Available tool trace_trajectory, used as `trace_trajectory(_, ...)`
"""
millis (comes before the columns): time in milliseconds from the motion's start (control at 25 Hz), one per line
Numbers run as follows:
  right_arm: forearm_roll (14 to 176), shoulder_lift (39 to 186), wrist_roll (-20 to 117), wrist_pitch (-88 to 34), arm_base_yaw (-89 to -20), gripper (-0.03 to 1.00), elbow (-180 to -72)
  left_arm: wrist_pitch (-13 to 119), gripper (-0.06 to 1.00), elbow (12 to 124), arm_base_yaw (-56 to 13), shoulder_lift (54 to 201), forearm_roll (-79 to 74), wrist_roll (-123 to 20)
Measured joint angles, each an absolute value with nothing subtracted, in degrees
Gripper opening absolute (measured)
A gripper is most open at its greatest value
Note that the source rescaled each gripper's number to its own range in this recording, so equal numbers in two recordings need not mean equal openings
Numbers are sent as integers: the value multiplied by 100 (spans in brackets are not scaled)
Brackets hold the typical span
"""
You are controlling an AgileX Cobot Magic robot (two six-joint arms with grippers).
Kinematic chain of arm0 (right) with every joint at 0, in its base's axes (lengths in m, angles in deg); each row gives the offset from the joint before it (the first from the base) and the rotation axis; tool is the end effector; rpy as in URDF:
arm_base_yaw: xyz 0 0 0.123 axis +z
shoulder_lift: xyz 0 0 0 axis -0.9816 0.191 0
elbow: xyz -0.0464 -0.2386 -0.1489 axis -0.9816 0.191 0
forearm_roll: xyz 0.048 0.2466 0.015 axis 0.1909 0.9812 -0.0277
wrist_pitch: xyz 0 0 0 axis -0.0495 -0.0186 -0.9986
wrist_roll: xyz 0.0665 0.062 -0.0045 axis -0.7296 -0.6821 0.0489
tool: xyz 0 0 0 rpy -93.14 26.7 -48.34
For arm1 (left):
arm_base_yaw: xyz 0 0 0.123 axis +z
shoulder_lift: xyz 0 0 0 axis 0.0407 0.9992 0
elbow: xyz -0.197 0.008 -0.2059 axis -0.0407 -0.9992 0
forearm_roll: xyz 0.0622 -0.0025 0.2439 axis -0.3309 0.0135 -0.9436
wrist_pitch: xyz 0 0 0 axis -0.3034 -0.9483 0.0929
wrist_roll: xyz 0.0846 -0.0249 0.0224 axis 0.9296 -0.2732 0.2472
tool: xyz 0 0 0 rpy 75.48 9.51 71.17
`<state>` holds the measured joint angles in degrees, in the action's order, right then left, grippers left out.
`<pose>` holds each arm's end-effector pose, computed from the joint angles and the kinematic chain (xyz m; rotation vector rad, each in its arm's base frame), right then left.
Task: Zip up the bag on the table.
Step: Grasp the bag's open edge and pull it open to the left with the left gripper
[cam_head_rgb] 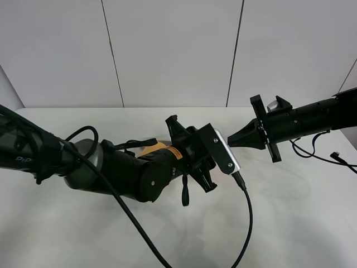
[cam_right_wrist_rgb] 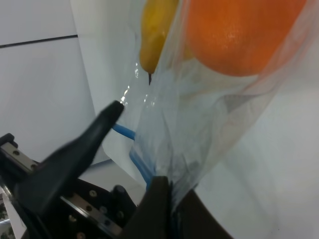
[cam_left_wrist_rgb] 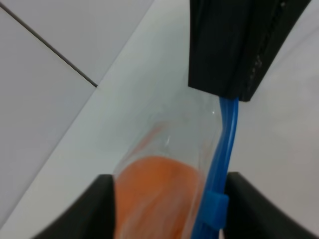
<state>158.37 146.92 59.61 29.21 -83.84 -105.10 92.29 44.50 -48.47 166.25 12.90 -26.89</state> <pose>0.3343 0.0500 0.1783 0.3462 2.6407 1.5251 0.2723 -0.2935 0.1595 1.1336 1.5192 0.0765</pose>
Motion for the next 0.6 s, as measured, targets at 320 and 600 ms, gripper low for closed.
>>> trace_trajectory(320,15847,14692,5961,2921,-8384,0,-10511,9242,31,4450,-4851,16625,1290,-2689)
trace_trajectory(600,15866,14692,5961,2921,-8384,0,-10511,9242,18,4450,-4851,16625,1290,-2689)
